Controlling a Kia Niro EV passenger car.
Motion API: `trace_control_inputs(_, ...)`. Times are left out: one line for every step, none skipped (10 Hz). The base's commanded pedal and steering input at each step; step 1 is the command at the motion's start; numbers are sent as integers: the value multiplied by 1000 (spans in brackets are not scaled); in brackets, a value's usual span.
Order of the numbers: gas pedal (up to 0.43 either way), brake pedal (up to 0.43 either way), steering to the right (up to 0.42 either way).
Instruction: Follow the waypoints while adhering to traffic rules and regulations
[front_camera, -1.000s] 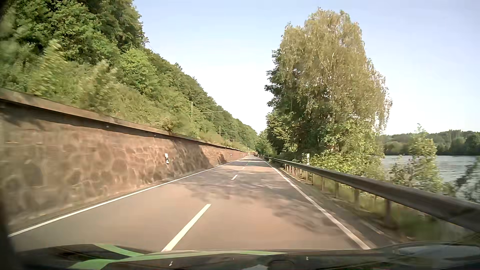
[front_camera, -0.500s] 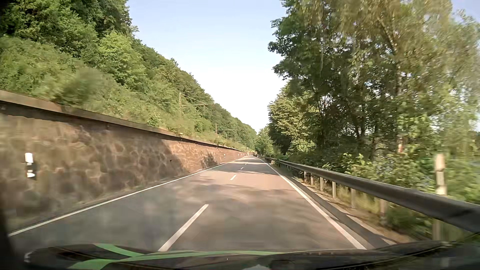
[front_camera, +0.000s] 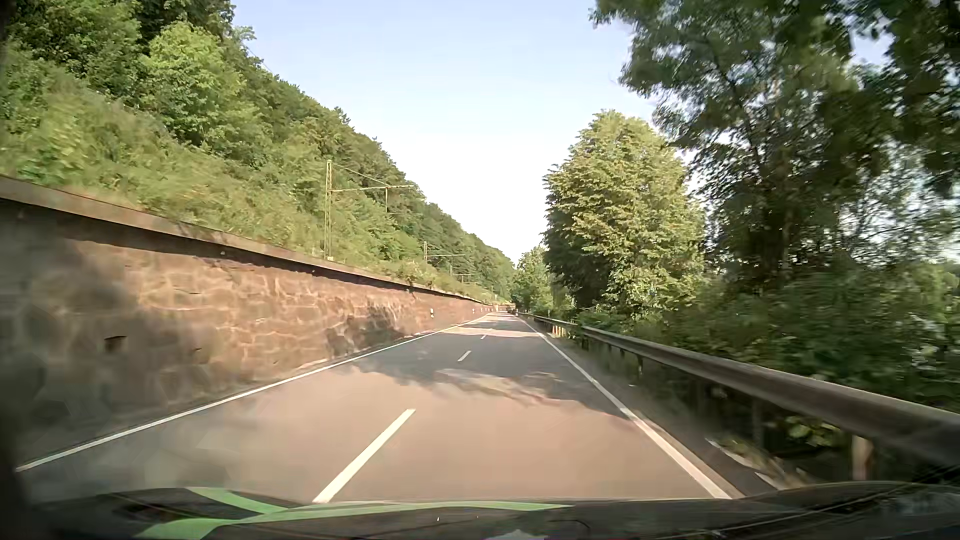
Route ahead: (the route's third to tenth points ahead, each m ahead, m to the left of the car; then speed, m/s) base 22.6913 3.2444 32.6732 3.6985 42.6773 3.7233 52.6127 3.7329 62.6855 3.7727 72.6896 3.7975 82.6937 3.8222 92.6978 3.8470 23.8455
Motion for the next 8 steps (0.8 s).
trace_control_inputs(138, 0, -3)
trace_control_inputs(138, 0, -3)
trace_control_inputs(138, 0, -3)
trace_control_inputs(150, 0, -3)
trace_control_inputs(150, 0, -3)
trace_control_inputs(157, 0, -3)
trace_control_inputs(157, 0, -3)
trace_control_inputs(157, 0, -3)
